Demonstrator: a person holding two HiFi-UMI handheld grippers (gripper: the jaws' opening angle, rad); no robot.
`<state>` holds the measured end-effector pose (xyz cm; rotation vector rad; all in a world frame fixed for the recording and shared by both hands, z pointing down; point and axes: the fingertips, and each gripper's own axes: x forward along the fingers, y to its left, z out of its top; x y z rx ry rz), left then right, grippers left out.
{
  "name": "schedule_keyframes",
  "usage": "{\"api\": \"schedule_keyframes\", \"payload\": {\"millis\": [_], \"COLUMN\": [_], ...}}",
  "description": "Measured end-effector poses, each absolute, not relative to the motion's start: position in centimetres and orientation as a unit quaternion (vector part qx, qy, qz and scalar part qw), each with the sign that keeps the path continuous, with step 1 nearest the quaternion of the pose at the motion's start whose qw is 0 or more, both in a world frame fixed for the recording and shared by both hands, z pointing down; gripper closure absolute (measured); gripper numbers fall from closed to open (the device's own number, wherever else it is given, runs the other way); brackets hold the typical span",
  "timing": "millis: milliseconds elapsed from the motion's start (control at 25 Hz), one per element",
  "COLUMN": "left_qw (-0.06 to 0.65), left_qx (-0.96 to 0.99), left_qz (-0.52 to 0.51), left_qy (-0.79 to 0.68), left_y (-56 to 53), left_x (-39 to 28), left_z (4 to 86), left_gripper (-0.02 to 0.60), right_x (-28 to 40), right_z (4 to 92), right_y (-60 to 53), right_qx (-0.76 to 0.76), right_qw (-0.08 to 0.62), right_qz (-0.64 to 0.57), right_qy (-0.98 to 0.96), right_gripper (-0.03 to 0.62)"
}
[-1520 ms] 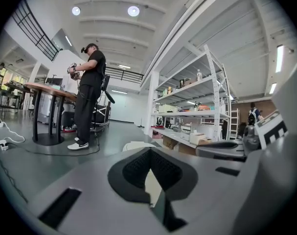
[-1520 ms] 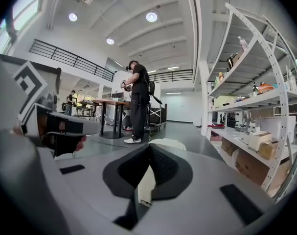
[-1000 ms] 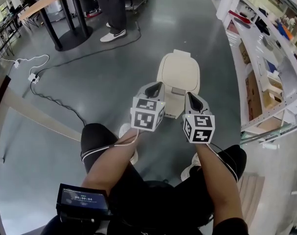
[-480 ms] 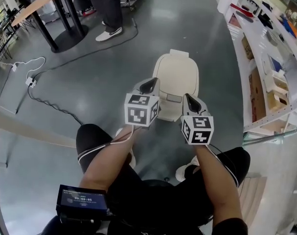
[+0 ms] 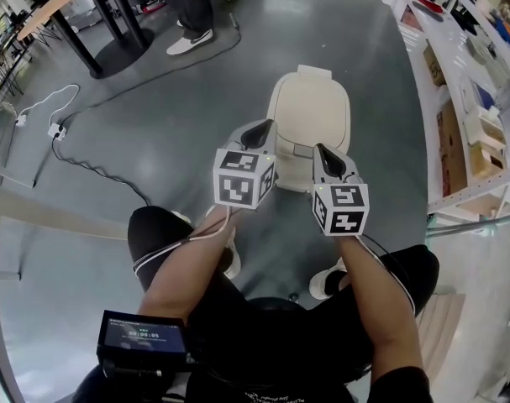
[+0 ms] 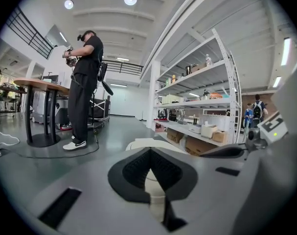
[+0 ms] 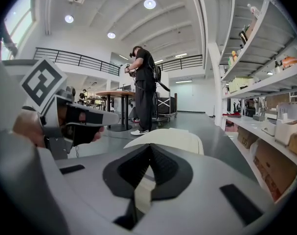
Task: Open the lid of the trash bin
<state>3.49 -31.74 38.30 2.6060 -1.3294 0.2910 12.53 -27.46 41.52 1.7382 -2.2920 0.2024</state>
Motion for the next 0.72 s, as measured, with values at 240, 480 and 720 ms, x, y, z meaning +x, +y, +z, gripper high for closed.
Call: {"api": "schedule_keyframes", "payload": {"millis": [240,480,720], "left_qw": [0.1,0.104,0.123], "left_qx": [0.883,0.884,0.882], "left_qz": [0.096,0.092,0.09], "left_qy": [-0.448,-0.447,-0.446], "left_y": [-31.3,-31.4,-31.5], "left_x": [3.3,3.6,3.1], "left_z": [37.7,37.7,38.1], "left_gripper": [0.584,0.584,0.584], "right_x": [11.8,11.9,11.8], "right_z": [41.7,42.7,43.5], "right_y": [-27.5,-28.0,-28.1], "right_qx": [0.593,0.594,0.591], "right_qw": [0.127,0.141,0.136], "right_qz": [0.078,0.078,0.099], "right_qy": [-0.792,-0.788,-0.789], "right_gripper": [0.589,0.589,0.589]}}
